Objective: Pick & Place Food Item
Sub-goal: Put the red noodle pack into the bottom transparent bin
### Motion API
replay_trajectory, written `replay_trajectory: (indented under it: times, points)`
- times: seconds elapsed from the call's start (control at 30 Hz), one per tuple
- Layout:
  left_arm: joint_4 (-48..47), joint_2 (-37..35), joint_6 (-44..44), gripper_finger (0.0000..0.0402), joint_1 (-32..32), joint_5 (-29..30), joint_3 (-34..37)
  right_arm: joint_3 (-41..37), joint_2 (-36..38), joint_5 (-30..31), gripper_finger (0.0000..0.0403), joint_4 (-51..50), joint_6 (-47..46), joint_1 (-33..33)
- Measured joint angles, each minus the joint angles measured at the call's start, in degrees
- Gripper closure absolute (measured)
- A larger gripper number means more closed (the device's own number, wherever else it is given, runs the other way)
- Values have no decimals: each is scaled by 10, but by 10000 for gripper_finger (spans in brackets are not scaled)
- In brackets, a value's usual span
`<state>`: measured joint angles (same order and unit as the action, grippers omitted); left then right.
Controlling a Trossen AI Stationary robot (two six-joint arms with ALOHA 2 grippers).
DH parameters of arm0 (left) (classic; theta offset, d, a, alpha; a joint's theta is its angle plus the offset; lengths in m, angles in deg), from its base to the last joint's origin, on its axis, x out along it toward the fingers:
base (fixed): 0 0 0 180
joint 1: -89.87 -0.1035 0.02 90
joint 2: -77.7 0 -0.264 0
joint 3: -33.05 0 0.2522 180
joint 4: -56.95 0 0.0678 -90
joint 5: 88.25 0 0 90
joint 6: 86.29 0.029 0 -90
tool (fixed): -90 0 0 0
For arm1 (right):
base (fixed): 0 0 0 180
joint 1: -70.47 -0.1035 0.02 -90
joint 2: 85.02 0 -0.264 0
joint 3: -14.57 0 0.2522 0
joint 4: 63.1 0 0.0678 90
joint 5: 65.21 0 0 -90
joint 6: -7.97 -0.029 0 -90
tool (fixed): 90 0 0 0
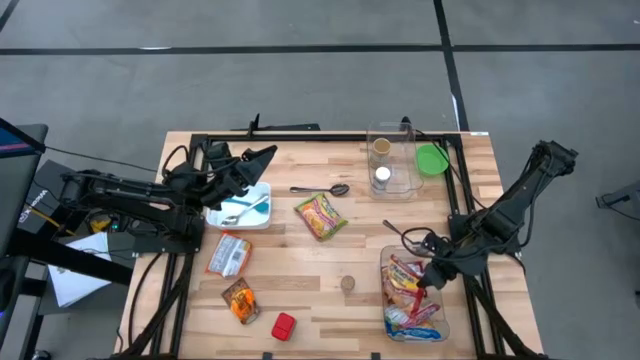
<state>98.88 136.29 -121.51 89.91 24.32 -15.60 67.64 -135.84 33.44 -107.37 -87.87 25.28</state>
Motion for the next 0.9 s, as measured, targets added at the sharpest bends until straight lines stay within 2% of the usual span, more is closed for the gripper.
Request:
replay_trajectory:
  times: [0.27,0.67,0.77,0.9]
  points:
    - [-4,0,0,170,0,15,0,-1,0,-43,403,-85,-13,15]
    - [-4,0,0,170,-4,26,0,-1,0,-48,402,-153,-8,42]
    - [-4,0,0,170,-4,30,0,0,0,-53,392,-163,-8,46]
    - [-4,0,0,170,-4,29,0,0,0,-61,359,-172,-7,46]
